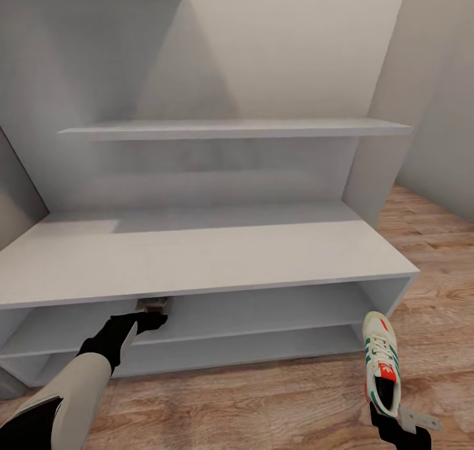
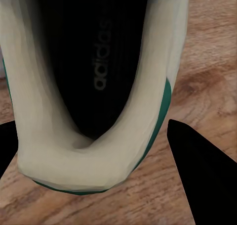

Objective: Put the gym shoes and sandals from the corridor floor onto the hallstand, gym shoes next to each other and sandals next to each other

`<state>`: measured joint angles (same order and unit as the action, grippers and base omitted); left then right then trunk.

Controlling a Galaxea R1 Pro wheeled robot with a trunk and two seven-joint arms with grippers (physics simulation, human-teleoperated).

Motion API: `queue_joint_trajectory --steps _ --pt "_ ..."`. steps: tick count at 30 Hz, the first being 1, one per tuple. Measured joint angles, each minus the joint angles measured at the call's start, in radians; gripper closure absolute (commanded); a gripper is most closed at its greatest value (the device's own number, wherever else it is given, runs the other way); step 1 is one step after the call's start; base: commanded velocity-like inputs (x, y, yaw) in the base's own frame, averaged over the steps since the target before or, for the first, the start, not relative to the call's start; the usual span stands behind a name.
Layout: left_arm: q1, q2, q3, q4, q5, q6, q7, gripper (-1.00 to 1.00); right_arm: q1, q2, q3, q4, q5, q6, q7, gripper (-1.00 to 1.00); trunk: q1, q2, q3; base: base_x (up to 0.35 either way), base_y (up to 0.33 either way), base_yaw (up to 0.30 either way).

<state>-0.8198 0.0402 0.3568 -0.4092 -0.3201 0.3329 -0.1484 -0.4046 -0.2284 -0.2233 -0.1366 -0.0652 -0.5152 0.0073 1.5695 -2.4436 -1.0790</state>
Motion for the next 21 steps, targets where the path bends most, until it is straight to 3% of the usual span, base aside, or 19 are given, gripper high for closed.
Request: queue_joint_trajectory --steps 7,21 --pt "0.001 -0.001 0.0 0.0 0.0 0.0 0.0 -1.0 0.0 0.0 0.0 0.001 0.0 0.0 0.0 1.0 0.0 0.0 0.0 -0.098 0.0 0.0" --pt "0.003 -0.002 -0.001 0.001 0.001 -0.003 0.0 -1.0 -0.001 0.001 0.0 0.001 0.0 0.0 0.0 1.0 0.001 0.0 0.0 -0.326 -0.042 0.0"
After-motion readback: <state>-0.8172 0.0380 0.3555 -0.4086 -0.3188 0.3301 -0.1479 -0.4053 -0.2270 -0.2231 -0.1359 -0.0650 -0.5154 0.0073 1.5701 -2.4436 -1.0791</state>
